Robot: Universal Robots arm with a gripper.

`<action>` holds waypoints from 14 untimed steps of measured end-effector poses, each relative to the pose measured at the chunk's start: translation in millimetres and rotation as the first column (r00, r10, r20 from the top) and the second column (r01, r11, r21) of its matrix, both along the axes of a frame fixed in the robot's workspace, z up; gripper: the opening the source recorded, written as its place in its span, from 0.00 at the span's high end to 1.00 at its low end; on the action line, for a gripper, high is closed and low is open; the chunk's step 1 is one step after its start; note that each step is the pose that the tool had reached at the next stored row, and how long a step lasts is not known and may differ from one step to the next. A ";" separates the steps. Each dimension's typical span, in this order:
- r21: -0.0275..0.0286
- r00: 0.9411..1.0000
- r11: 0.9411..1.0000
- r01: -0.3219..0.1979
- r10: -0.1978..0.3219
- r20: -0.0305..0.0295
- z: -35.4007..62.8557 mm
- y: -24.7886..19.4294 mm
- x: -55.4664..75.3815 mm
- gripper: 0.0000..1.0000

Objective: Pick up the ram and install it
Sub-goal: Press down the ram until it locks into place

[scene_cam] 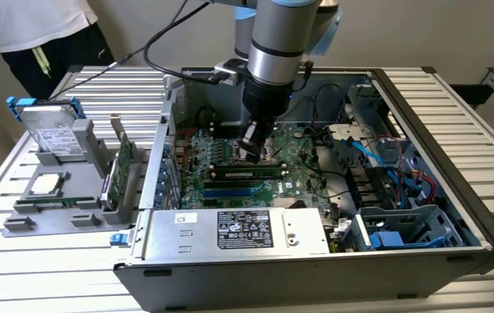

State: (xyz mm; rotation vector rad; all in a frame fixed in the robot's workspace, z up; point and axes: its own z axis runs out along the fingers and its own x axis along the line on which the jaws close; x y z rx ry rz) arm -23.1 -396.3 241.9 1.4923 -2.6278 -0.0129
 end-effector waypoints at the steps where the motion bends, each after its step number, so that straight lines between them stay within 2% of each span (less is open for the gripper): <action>1: 0.000 1.000 1.000 0.016 -0.016 0.000 -0.1 0.0 0.0 0.90; 5: -0.001 0.997 0.997 0.078 -0.078 0.000 -0.5 0.0 0.0 0.90; 8: -0.001 0.992 0.992 0.126 -0.126 0.000 -0.8 0.0 0.0 0.90; 14: -0.002 0.976 0.976 0.219 -0.219 0.000 -1.4 0.0 0.0 0.90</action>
